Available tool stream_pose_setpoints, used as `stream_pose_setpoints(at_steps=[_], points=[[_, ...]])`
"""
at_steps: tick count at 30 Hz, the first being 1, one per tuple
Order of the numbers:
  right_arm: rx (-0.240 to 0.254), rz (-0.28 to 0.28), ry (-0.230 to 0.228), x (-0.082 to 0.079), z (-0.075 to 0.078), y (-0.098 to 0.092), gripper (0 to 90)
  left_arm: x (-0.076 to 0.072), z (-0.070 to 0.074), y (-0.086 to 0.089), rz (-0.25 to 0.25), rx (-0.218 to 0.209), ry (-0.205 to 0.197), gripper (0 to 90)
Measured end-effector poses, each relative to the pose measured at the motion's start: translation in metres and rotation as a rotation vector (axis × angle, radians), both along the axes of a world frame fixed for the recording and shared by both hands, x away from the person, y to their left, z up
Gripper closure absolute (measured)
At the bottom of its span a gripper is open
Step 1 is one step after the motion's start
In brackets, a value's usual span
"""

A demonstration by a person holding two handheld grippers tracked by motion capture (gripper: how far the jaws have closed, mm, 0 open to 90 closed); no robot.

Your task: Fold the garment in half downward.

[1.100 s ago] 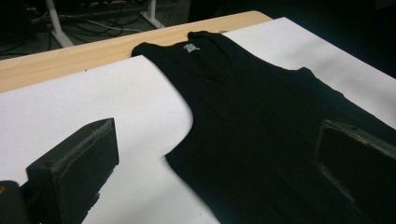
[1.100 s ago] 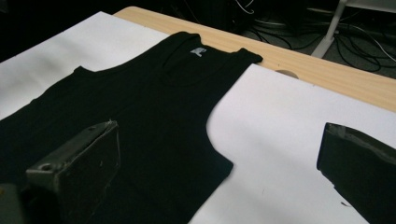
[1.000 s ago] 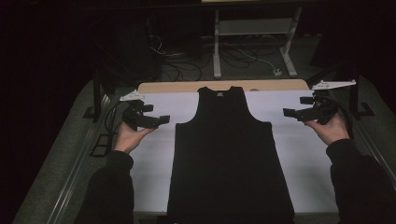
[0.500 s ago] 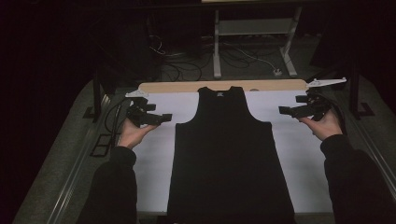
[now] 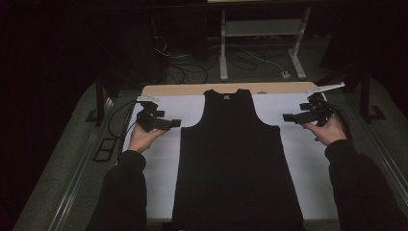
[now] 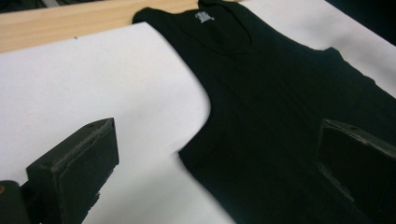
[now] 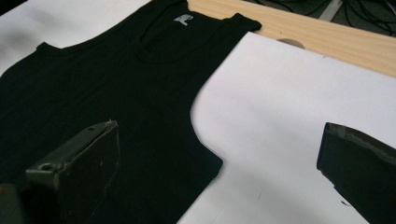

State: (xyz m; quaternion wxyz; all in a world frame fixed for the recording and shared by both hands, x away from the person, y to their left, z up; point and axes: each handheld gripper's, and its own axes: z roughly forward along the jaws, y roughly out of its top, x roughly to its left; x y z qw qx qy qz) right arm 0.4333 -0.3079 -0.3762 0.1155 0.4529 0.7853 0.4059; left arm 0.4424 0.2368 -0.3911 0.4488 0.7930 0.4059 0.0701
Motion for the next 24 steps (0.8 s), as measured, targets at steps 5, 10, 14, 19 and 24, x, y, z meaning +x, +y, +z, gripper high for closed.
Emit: stream_pose_setpoints(at_steps=[5, 10, 14, 19, 24], points=[[-0.007, 0.005, 0.012, 0.003, -0.005, 0.003, 0.0, 0.002, -0.006, -0.004, -0.009, 0.006, 0.011, 0.0], [-0.013, 0.012, 0.024, 0.005, -0.01, 0.007, 0.0, 0.004, -0.01, -0.008, -0.019, 0.013, 0.018, 0.0], [-0.022, 0.013, 0.039, 0.007, -0.014, 0.01, 0.0, 0.006, -0.014, -0.008, -0.019, 0.022, 0.031, 0.0], [-0.022, 0.015, 0.062, 0.01, -0.021, 0.013, 0.0, 0.007, -0.016, -0.009, -0.019, 0.017, 0.038, 0.0], [-0.029, 0.016, 0.083, 0.013, -0.026, 0.015, 0.0, 0.01, -0.022, -0.009, -0.018, 0.023, 0.058, 0.0]])
